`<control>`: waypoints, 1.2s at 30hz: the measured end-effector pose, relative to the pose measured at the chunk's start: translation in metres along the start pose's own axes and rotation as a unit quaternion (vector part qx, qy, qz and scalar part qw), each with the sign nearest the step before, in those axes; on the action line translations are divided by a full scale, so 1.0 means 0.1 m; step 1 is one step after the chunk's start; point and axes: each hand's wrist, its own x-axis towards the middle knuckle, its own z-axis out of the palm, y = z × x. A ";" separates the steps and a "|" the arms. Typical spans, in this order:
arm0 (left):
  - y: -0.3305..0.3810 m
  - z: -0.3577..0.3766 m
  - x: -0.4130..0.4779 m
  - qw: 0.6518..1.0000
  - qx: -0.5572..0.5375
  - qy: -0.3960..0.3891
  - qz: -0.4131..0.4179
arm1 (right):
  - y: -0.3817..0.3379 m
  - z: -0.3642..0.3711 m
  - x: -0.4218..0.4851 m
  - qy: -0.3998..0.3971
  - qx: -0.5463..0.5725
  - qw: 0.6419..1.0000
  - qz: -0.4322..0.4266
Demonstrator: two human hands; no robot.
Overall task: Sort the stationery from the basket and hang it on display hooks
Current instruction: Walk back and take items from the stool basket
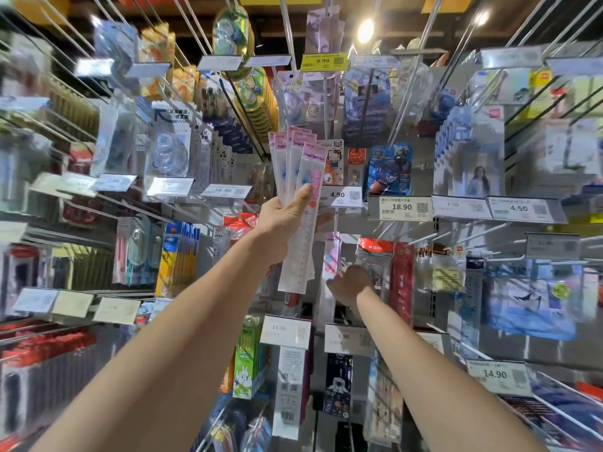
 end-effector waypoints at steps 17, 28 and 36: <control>0.13 0.05 -0.13 1.000 0.016 0.025 0.008 | -0.41 -0.32 -0.61 0.025 0.352 0.920 -0.170; -0.07 -0.03 0.19 1.000 -0.017 0.011 -0.003 | 0.19 -0.26 -0.85 -0.048 0.202 0.977 -0.041; 0.08 0.06 -0.07 1.000 0.010 0.027 0.007 | -0.02 -0.27 -0.78 -0.037 0.195 0.976 -0.085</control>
